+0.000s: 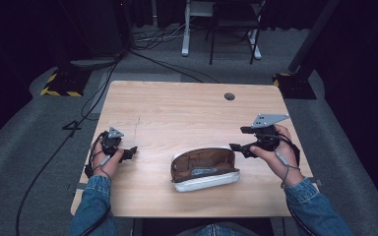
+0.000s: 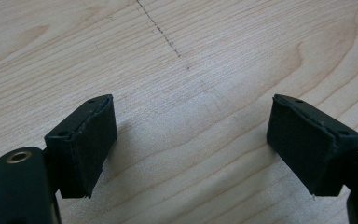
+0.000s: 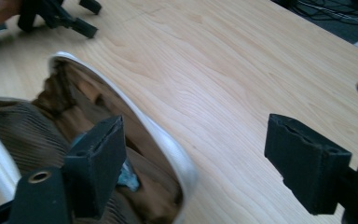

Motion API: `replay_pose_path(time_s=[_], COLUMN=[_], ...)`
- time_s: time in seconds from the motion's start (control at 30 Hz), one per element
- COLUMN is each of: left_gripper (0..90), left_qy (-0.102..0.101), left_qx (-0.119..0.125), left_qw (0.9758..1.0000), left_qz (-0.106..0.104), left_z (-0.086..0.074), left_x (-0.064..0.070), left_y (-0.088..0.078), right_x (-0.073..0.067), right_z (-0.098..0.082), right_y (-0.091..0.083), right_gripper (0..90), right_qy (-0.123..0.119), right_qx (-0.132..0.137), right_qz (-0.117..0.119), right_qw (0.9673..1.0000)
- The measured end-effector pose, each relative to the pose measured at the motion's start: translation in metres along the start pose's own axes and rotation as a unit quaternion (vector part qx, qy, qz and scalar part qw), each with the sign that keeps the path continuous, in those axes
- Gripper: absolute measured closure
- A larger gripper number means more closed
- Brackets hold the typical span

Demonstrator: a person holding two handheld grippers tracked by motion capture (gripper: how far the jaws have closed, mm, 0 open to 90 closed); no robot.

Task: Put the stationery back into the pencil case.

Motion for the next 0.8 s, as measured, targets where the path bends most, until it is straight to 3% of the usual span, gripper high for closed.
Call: replay_pose_path(time_s=[0.17, 0.23, 0.37, 0.6, 0.8], left_gripper=[16.2, 16.2, 16.3, 16.4, 16.4], left_qy=[0.0, 0.0, 0.001, 0.003, 0.002], left_qx=[-0.001, -0.001, -0.002, -0.001, -0.002], left_qw=[1.0, 1.0, 1.0, 1.0, 1.0], left_qz=[0.0, 0.0, -0.001, -0.001, 0.0], left_z=[0.0, 0.0, 0.0, 0.0, -0.001], left_x=[0.0, 0.0, 0.0, 0.0, 0.001], left_y=[0.0, 0.0, 0.0, 0.0, -0.001], right_x=[0.017, 0.029, 0.042, 0.067, 0.083], right_z=[-0.013, -0.023, -0.035, -0.062, -0.084], right_y=[0.0, 0.0, 0.002, 0.005, 0.006], right_gripper=[19.8, 19.0, 18.6, 18.9, 19.6], right_qy=[0.018, 0.04, 0.056, 0.078, 0.082], right_qx=[0.002, 0.004, 0.003, 0.006, 0.005], right_qz=[-0.016, -0.022, -0.029, -0.051, -0.066], right_qw=[0.9997, 0.9989, 0.998, 0.9956, 0.9945])
Point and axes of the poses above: each handheld gripper's, and its own axes: y roughly forward along the jaws, z roughly out of its top, x roughly to its right, the point moved 4 cm from there along y, roughly forward along the jaws, and after that the axes turned 10 degrees about -z, right-handed, at the moved point
